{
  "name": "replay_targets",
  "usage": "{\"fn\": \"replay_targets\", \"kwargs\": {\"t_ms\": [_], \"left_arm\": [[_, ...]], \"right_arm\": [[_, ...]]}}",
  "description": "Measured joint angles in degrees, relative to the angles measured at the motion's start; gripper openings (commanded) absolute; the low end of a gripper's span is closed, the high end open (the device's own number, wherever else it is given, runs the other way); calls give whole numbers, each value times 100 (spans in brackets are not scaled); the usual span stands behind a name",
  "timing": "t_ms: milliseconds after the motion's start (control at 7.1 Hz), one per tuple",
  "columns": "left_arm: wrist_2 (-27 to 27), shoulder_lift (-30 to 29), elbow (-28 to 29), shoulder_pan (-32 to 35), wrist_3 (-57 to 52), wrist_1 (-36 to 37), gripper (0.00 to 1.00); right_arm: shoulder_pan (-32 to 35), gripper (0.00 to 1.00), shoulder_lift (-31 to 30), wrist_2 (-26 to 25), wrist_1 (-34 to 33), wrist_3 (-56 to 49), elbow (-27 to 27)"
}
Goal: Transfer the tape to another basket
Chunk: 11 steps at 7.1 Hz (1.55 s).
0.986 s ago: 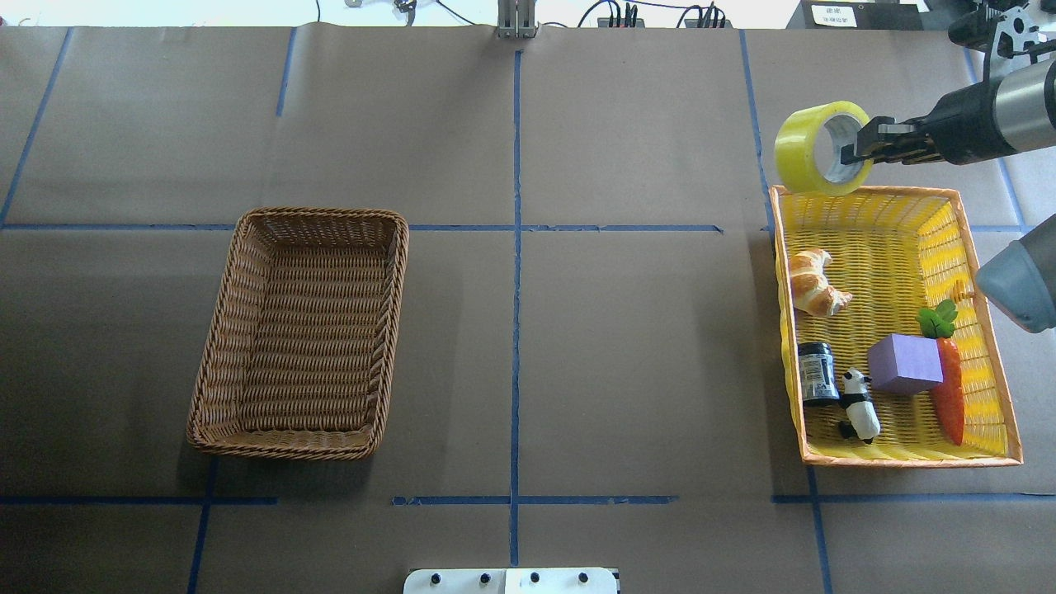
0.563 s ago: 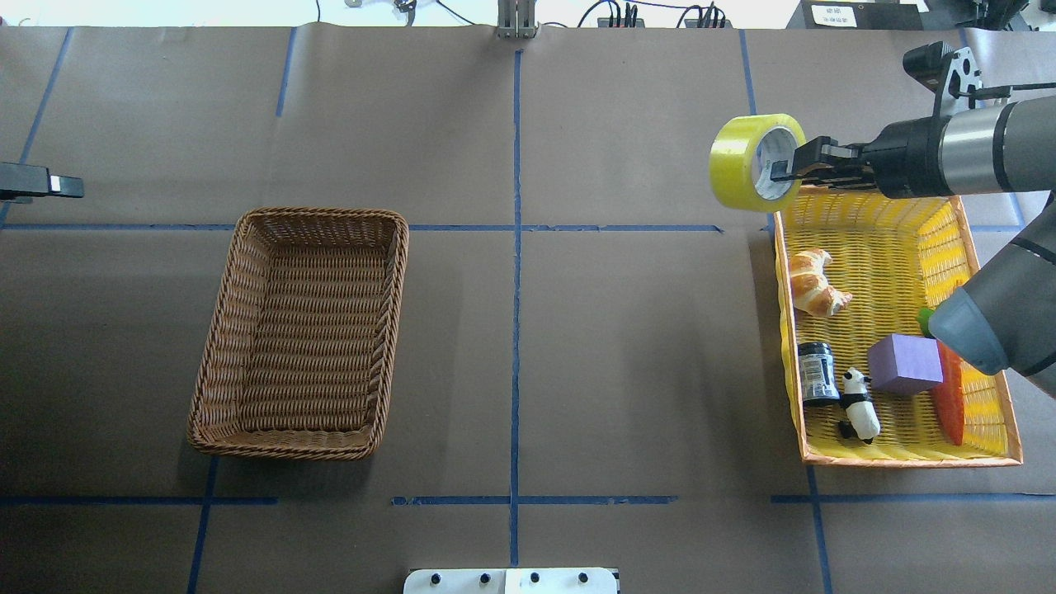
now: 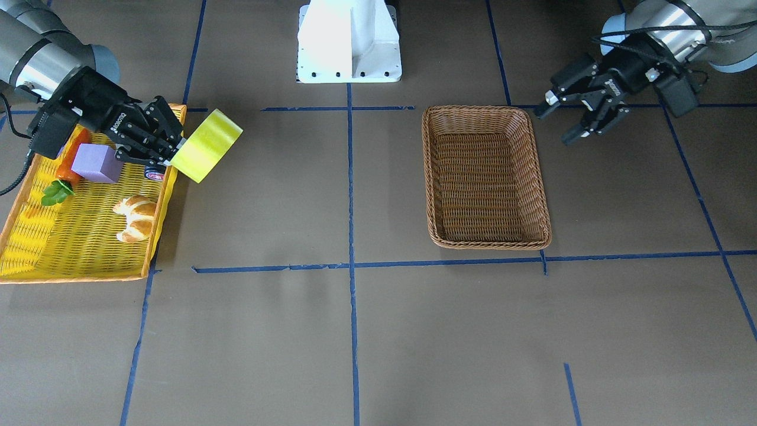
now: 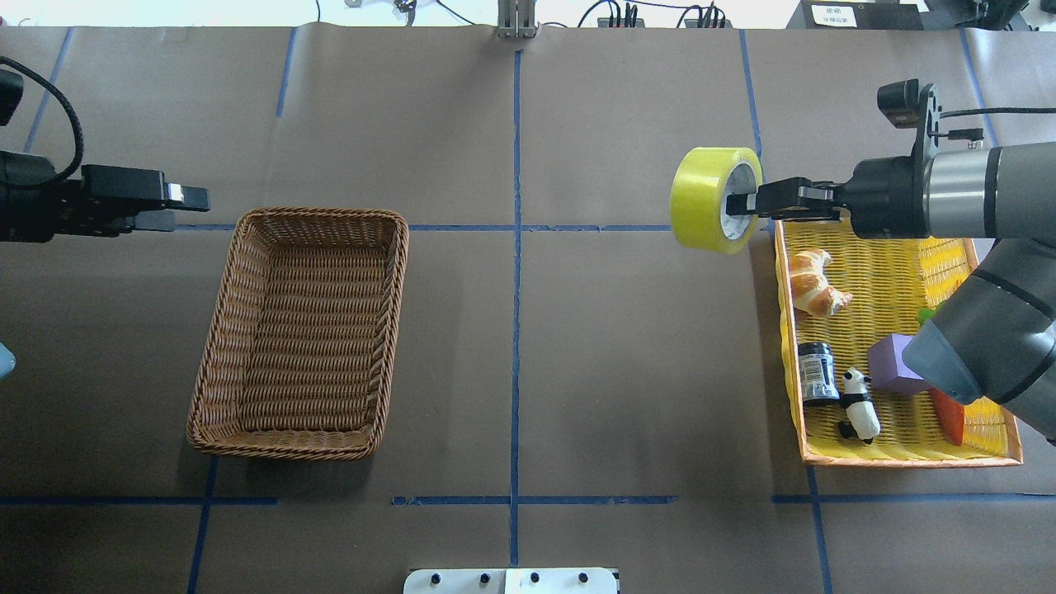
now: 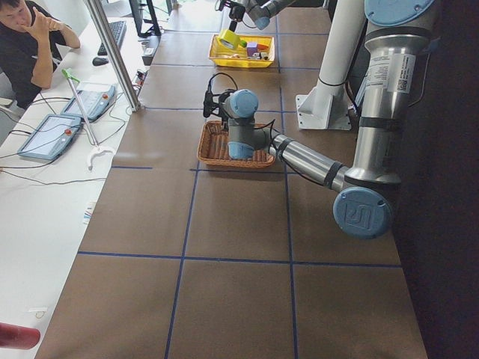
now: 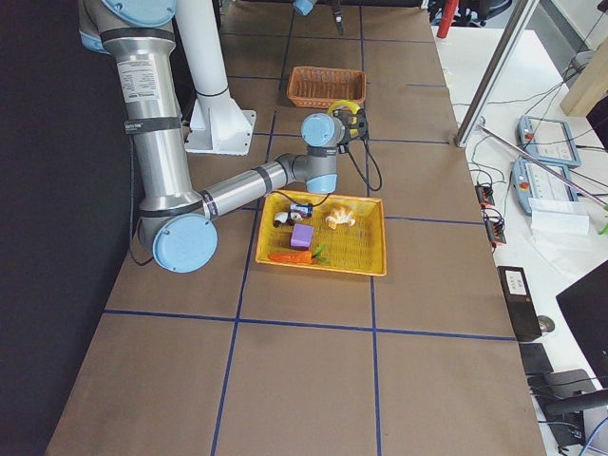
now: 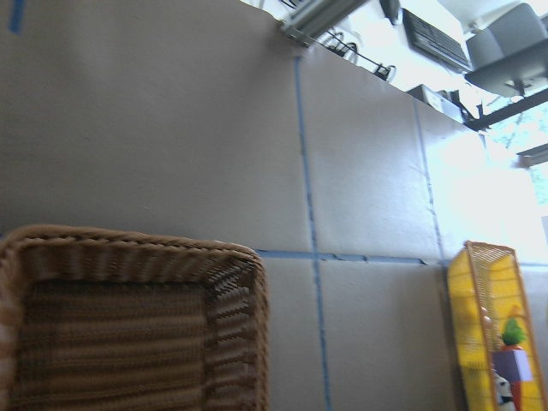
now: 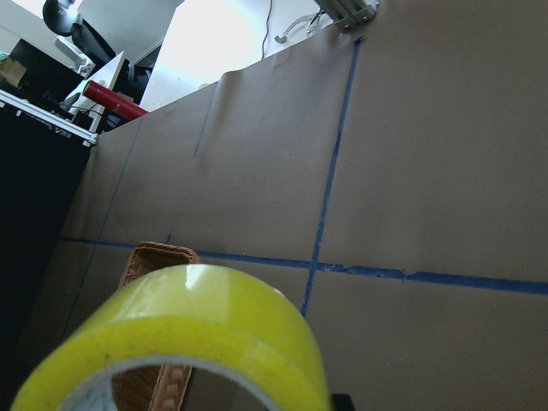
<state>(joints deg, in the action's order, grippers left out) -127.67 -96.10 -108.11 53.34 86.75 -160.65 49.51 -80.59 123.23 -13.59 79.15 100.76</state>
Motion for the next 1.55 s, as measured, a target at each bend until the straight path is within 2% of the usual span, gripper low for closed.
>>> {"fn": "replay_targets", "kwargs": {"t_ms": [423,704,986,1268,1549], "left_arm": [[7,-588,-88,-426,1557,-936,100],[125,-805,-296,-679,2493,-1343,100],[874,-1124,-406,-1212,3035,-1614,100],[1881,-1376,-428,-1999,3122,-1932,100],[2402,-1642,-425,-2534,3128,-2003,100]], "right_arm": [[-525,0,69,176,1140,486,48],[-961,0,301,140,1512,1221,248],[-1238,0,616,-63,1620,1900,419],[-1499,0,664,-375,1720,2028,616],[-1920,0,668,-887,2012,2037,638]]}}
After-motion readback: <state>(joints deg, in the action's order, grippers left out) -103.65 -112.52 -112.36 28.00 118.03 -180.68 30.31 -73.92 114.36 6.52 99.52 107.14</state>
